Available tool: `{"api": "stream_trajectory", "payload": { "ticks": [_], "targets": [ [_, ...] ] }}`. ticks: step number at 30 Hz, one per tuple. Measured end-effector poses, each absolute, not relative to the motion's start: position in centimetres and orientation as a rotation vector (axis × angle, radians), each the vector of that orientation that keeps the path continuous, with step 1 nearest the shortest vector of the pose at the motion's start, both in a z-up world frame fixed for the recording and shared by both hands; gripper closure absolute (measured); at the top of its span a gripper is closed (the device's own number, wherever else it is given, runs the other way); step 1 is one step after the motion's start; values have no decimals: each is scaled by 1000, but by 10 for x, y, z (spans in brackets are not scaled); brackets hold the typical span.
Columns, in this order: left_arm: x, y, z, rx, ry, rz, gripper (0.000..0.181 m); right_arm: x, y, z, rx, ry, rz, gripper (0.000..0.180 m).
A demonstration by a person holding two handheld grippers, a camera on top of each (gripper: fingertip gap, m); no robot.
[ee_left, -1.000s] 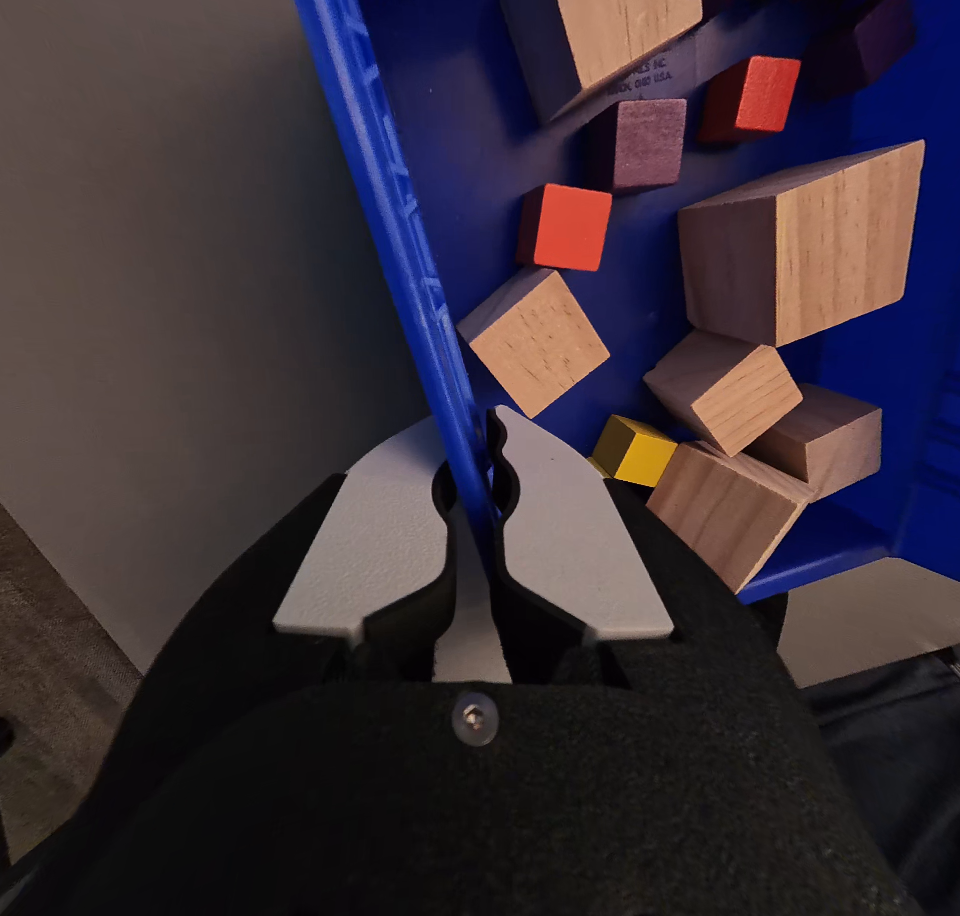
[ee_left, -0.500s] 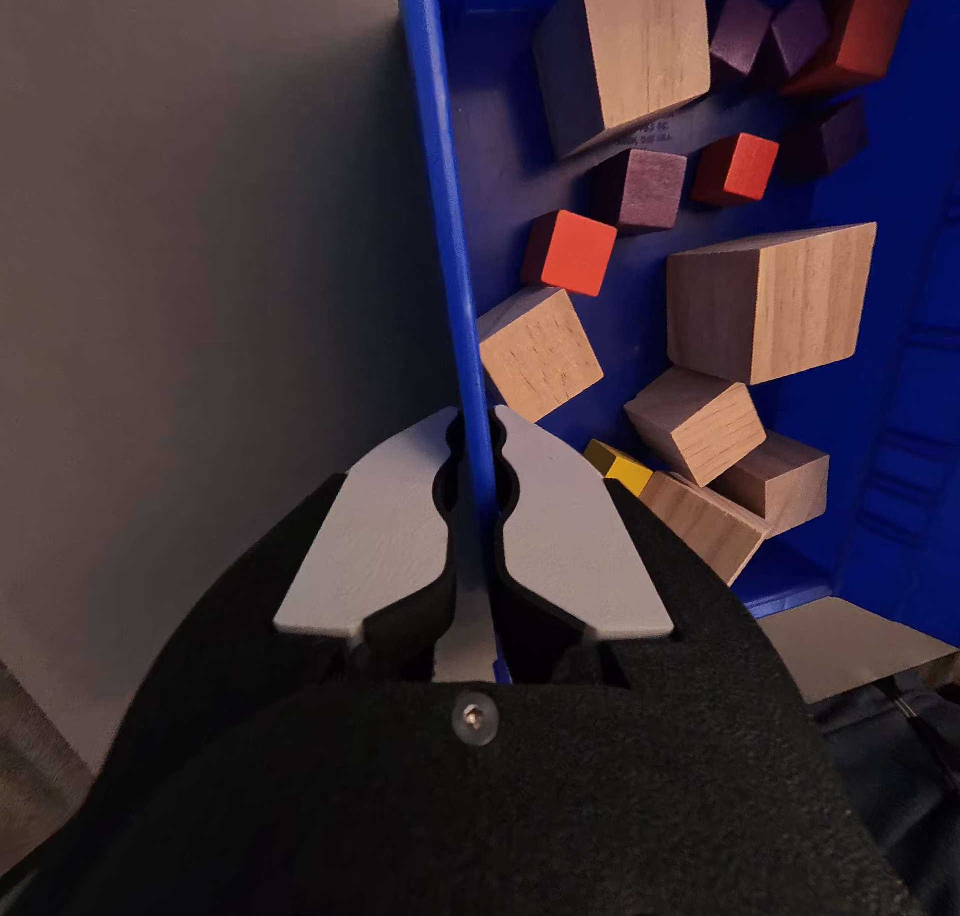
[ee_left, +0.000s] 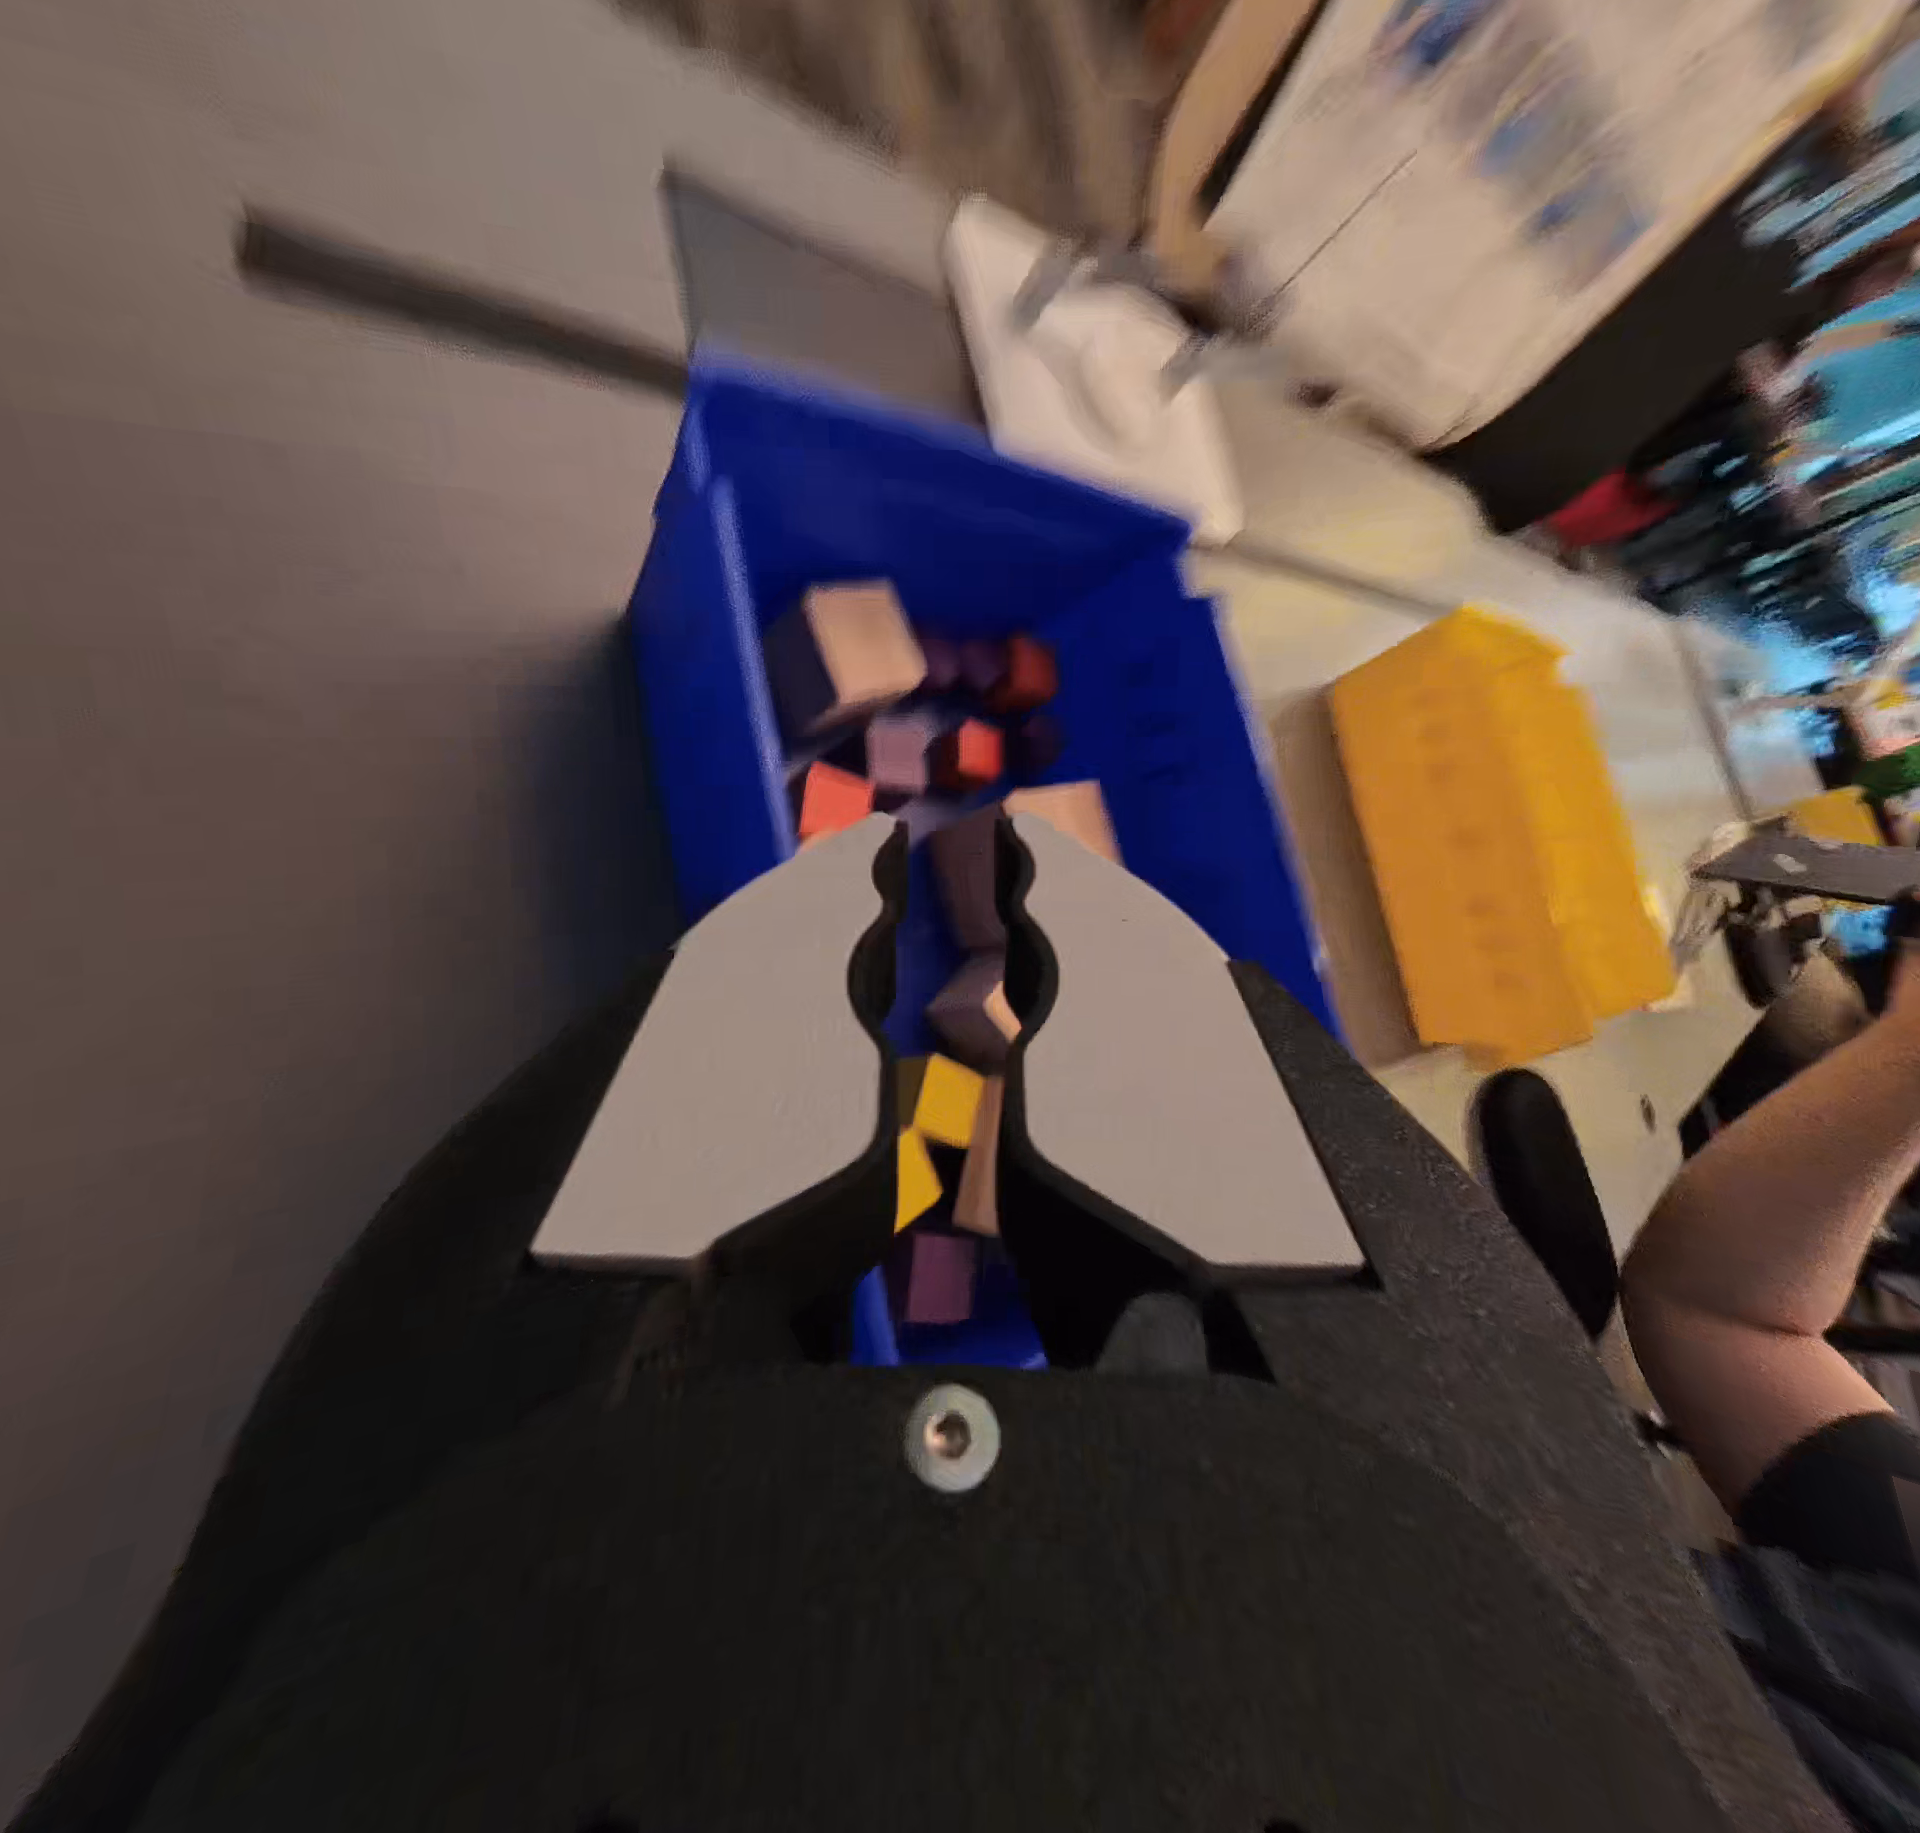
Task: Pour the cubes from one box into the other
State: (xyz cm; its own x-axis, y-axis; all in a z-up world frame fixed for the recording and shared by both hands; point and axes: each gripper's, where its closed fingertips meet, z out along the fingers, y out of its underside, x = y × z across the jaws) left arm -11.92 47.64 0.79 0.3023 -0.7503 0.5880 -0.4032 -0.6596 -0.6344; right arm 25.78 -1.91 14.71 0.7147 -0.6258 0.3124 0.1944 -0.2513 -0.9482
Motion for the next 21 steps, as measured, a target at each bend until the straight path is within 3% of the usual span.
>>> {"api": "stream_trajectory", "payload": {
  "ticks": [5, 11, 13, 15, 21],
  "targets": [
    [-142, 468, 121, -1713, 996, -1182, 166, 239, -16, 198, -1374, 221, -891, 130],
    [-130, 395, 212, -1208, 955, -1149, 162, 230, 15, 197, -1410, 264, -642, 133],
    [-121, 368, 226, -1139, 945, -1283, 154, 222, 20, 199, -1356, 240, -622, 138],
    [-113, 346, 235, -1106, 933, -1441, 136, 217, 25, 199, -1329, 176, -656, 146],
    [-102, 334, 251, -873, 879, -1271, 138, 216, 23, 200, -1316, 188, -615, 144]
  ]
}}
